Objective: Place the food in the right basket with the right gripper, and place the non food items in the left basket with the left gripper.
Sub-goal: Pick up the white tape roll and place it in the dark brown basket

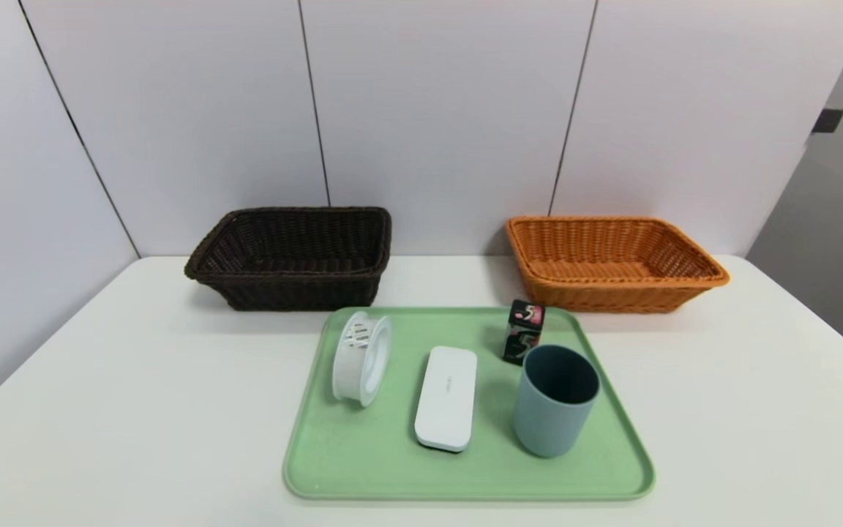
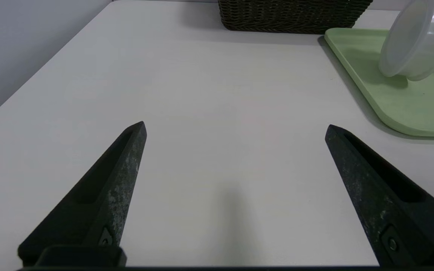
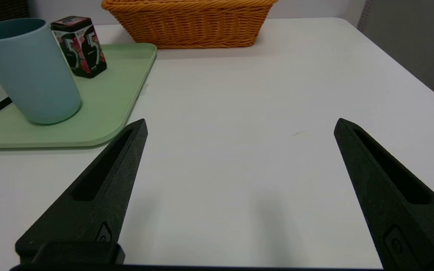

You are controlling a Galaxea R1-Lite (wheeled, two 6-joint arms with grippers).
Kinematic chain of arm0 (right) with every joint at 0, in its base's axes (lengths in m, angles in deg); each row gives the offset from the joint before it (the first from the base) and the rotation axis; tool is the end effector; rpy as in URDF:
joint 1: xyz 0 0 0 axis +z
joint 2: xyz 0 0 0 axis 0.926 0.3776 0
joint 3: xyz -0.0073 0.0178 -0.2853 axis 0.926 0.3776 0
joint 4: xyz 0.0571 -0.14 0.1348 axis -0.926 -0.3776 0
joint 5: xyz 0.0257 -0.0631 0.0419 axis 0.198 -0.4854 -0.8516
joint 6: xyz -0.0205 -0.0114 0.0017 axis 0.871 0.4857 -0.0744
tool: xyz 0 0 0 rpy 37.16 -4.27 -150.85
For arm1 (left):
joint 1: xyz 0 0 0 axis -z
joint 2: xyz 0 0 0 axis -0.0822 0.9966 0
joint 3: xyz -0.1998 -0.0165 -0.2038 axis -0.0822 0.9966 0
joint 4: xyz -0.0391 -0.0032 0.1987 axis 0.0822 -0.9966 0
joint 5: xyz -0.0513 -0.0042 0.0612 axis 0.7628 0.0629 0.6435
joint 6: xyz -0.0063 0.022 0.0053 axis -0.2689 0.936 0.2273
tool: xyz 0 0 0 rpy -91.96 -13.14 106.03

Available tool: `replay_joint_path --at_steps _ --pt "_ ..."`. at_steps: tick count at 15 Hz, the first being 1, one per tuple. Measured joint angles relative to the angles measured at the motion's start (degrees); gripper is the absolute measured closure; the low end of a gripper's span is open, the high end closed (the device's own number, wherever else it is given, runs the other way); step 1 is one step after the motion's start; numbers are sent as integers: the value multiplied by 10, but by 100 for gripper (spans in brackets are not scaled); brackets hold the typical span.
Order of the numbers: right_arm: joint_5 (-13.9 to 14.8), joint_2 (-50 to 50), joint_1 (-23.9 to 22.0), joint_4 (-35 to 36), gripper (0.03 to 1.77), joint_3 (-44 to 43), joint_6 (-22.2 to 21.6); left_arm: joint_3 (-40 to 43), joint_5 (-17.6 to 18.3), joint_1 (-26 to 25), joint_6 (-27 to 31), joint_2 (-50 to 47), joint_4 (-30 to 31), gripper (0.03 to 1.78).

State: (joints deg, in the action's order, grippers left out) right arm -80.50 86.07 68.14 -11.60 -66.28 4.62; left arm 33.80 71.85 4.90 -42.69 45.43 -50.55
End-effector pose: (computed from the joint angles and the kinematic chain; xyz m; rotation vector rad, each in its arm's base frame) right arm 0.0055 -0.0006 0.0756 0.0208 -0.0042 -0.0176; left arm 0.0054 0.0004 0.0760 -0.0574 -0.0051 0.0119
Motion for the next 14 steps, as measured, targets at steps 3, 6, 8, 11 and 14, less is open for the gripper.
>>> replay_joint_path --at_steps 3,6,8,11,14 --pt "0 0 0 0 9 0 -2 0 0 0 0 0 0 12" --pt "0 0 0 0 9 0 1 0 0 0 0 0 0 12" --pt "0 0 0 0 9 0 1 0 3 0 14 0 0 12" --pt "0 0 0 -1 9 0 3 0 6 0 41 0 -2 12" --pt "-1 0 0 0 9 0 7 0 4 0 31 0 0 12"
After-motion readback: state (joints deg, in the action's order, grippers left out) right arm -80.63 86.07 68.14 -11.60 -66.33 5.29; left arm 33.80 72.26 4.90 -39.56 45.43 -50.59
